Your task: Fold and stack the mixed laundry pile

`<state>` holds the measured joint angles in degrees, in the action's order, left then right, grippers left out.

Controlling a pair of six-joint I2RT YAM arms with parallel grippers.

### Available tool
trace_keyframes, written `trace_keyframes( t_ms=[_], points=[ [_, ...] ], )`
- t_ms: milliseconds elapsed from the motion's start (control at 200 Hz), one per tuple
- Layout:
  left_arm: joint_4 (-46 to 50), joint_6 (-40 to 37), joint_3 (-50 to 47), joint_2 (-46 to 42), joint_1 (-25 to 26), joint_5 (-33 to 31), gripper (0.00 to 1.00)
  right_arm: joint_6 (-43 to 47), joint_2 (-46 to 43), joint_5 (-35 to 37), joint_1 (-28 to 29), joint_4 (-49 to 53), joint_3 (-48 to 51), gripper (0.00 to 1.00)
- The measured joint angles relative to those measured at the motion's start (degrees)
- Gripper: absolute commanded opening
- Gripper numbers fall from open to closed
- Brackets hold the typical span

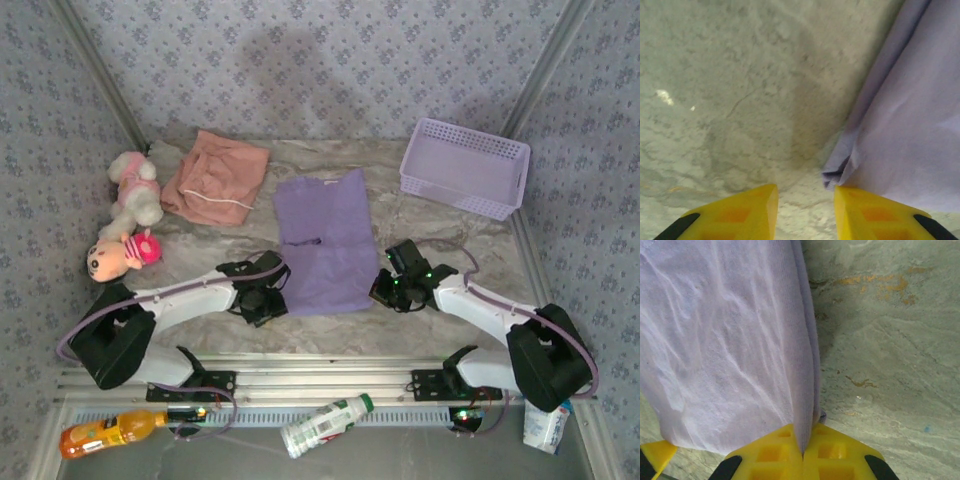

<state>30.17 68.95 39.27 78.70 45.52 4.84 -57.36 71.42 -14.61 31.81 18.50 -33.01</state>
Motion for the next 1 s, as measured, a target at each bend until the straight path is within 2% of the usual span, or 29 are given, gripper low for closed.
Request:
trace_keyframes(
  t_ms=[300, 570, 705, 999],
  points=[
    [-6.67, 7.15, 1.27, 1.07, 0.02, -3.04, 0.27, 0.85, 1.14, -0.20, 0.00, 0.76, -0.90, 0.00],
    [-3.10, 6.99, 4.44, 3.48, 2.58, -3.26, 0.27, 0.85, 1.14, -0.17, 0.00, 1.03, -0.90, 0.00],
    [0.44, 7.06, 4.24, 1.95, 3.37, -3.45, 0.27, 0.85, 1.25, -0.20, -0.02, 1.03, -0.90, 0.00],
    [-0.28, 8.76, 3.34, -0.96, 3.43, -4.31, 0.26, 0.85, 1.40, -0.17, 0.00, 1.03, -0.90, 0.00]
  ],
)
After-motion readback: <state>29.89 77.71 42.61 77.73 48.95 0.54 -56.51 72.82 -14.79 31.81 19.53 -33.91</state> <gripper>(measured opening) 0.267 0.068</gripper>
